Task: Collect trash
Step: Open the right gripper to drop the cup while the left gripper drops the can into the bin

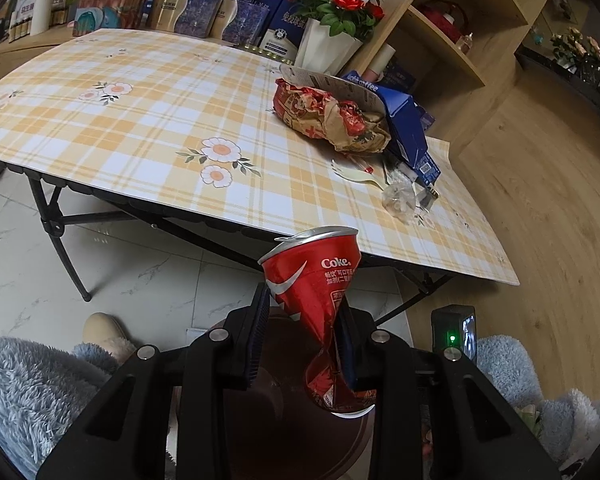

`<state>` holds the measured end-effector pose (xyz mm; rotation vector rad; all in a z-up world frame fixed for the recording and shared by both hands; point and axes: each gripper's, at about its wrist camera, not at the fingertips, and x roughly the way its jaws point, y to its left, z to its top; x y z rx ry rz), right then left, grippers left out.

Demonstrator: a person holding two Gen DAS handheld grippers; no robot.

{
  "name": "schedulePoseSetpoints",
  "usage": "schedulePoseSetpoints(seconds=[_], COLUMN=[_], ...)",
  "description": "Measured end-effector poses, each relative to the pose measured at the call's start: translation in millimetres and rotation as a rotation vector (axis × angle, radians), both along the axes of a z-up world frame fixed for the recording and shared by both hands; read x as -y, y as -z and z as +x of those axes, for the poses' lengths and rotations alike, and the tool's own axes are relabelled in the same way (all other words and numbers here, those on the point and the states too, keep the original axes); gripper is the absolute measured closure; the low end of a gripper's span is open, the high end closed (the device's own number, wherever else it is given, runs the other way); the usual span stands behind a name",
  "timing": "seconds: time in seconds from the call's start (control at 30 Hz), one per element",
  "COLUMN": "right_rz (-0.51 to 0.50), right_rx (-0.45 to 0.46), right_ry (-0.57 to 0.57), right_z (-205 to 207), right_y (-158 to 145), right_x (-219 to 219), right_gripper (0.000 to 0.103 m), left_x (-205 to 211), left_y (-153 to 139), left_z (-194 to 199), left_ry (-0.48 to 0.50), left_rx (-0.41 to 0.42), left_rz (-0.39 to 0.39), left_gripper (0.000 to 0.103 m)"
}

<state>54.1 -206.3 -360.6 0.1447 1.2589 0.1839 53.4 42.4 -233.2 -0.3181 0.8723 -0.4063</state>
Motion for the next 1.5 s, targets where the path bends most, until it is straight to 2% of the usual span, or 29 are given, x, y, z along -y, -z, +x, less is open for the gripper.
schedulePoseSetpoints(seconds=[0.27, 0.4, 0.6, 0.67, 0.87, 1.0, 1.2, 1.33, 1.5], right_rz=[-0.012, -0.019, -0.028, -0.038, -0.056, -0.077, -0.116, -0.127, -0.118], right_rx=[-0.009, -0.006, 0.011, 0.035, 0.114, 0.213, 0.349, 0.414, 0.445], right_ry=[0.013, 0.026, 0.049, 0.063, 0.087, 0.1, 0.125, 0.152, 0.199], right_z=[4, 4, 5, 4, 2, -3, -15, -21, -23], right_y=[4, 3, 0, -4, -21, -45, -82, -102, -112], right_x=[2, 4, 9, 11, 15, 18, 27, 36, 48], right_gripper=[0.051, 0.042, 0.039, 0.036, 0.019, 0.009, 0.006, 0.006, 0.006], left_x=[5, 5, 5, 5, 6, 7, 18, 30, 43], left_y=[1, 2, 3, 3, 3, 3, 7, 22, 51], left_z=[0, 0, 0, 0, 0, 0, -1, 4, 15], left_ry=[0.014, 0.014, 0.017, 0.017, 0.018, 0.023, 0.039, 0.06, 0.093], left_rx=[-0.001, -0.004, -0.002, -0.003, -0.002, 0.0, -0.011, -0.078, -0.212], left_rz=[0.014, 0.015, 0.02, 0.021, 0.022, 0.033, 0.112, 0.204, 0.33], left_gripper=[0.072, 0.073, 0.073, 0.073, 0.073, 0.073, 0.073, 0.073, 0.073])
